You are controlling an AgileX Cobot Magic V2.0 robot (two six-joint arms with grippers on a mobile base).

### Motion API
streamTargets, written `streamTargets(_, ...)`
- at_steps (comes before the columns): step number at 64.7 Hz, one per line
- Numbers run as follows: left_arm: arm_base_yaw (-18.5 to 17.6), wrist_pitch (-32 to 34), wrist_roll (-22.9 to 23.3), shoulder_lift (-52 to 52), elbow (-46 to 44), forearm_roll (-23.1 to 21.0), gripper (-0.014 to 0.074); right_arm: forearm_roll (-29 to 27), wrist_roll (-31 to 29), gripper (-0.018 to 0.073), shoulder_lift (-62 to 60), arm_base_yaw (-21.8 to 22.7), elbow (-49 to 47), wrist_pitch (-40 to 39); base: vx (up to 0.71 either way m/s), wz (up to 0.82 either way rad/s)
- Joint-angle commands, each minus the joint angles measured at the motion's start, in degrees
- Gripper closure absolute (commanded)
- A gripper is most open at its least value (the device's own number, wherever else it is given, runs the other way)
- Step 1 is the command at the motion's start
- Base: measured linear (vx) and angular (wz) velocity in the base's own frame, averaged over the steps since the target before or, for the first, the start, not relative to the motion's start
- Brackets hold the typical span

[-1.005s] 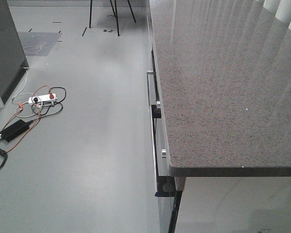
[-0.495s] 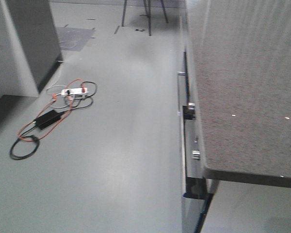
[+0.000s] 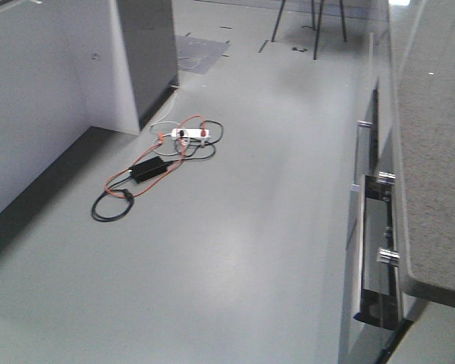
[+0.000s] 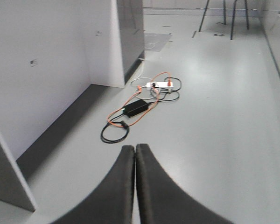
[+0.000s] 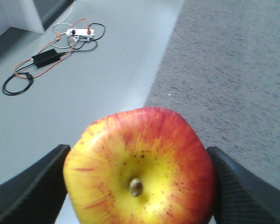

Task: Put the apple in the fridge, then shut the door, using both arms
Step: 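Drive the base away from the counter, holding the apple in the right gripper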

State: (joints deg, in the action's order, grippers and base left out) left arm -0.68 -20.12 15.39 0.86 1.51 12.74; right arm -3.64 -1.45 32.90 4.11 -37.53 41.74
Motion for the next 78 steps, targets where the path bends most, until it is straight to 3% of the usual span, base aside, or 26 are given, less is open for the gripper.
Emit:
streamTargets(1,-0.09,3.95,0.09,0.63,1.04,0.12,0.0601,0.08,0.01,0.0428,0.02,0.23,-1.59,-4.26,-0.03,0.34)
streamTargets(78,-0.09,3.95,0.09,0.63,1.04,0.12,0.0601,0.08,0.01,0.0428,0.02,0.23,-1.59,-4.26,0.0,0.4)
